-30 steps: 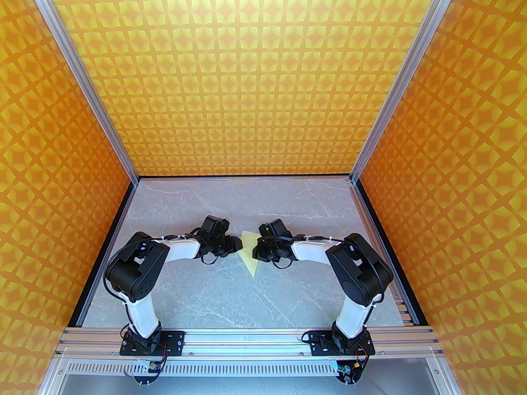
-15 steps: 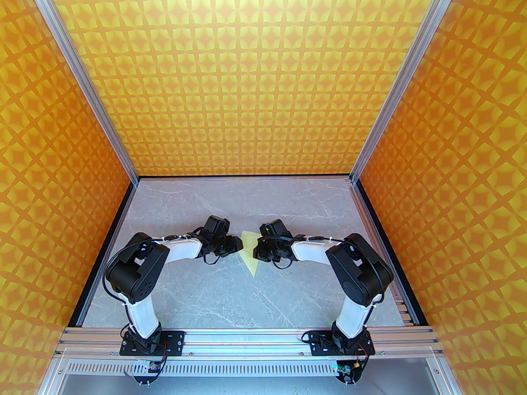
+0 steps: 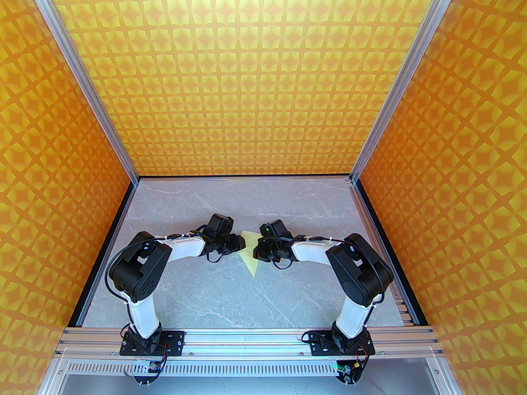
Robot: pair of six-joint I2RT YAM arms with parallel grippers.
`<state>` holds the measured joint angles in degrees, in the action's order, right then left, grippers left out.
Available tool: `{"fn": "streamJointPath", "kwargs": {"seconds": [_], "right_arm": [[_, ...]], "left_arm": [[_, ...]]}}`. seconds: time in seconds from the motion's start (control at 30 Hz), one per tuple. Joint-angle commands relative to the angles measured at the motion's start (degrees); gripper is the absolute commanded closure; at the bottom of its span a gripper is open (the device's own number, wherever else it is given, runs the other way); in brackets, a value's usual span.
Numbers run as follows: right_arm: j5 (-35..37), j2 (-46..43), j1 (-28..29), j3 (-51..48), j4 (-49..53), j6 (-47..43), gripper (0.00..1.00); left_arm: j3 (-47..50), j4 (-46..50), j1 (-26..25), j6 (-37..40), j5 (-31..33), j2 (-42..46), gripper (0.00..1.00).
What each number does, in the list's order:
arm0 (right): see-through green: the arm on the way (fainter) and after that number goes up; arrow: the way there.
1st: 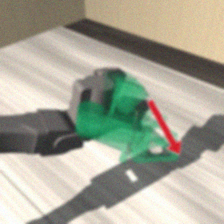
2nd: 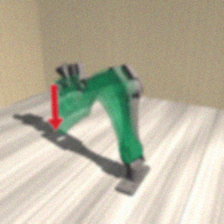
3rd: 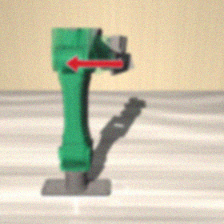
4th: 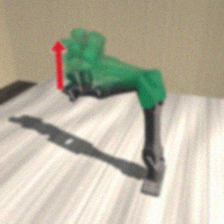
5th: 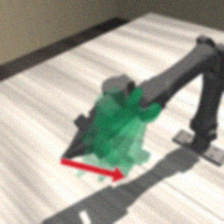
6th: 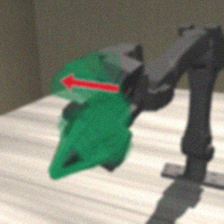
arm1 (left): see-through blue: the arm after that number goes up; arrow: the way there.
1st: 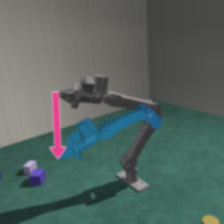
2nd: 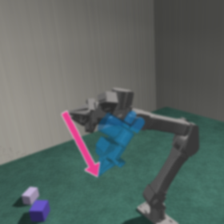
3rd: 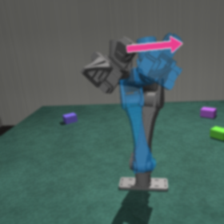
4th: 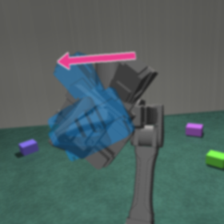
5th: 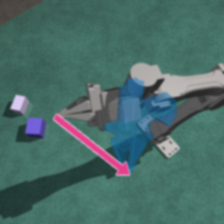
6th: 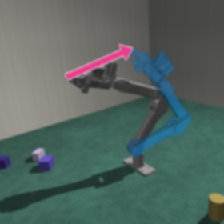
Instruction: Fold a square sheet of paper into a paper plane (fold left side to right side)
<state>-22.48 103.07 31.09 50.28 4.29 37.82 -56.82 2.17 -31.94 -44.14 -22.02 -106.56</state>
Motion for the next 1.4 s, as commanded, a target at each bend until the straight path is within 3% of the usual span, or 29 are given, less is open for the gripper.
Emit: {"fn": "streamJointPath", "kwargs": {"seconds": [0.0, 0.2, 0.47, 1.07, 1.37], "right_arm": [[1.6, -0.2, -0.2, -1.6, 1.2, -0.2, 1.00], [1.7, -1.0, -0.2, -1.7, 1.5, -0.2, 1.00], [2.8, -4.6, -0.2, -0.4, 3.7, -1.2, 1.00], [1.8, -0.7, -0.2, -1.8, 1.4, -0.9, 1.00], [1.8, -0.8, -0.2, -2.1, 1.2, -0.8, 1.00]], "left_arm": [[0.2, 0.2, -0.4, 1.2, -0.4, 0.6, 0.65], [0.7, 2.3, -0.3, 2.2, 4.1, 2.9, 0.64], [0.4, 3.1, -0.5, 2.5, 4.1, 1.7, 0.64], [-0.9, 2.4, -1.6, 1.6, 1.6, -0.5, 0.65], [2.6, -6.2, -1.5, -1.7, -2.8, 0.7, 0.66]]}}
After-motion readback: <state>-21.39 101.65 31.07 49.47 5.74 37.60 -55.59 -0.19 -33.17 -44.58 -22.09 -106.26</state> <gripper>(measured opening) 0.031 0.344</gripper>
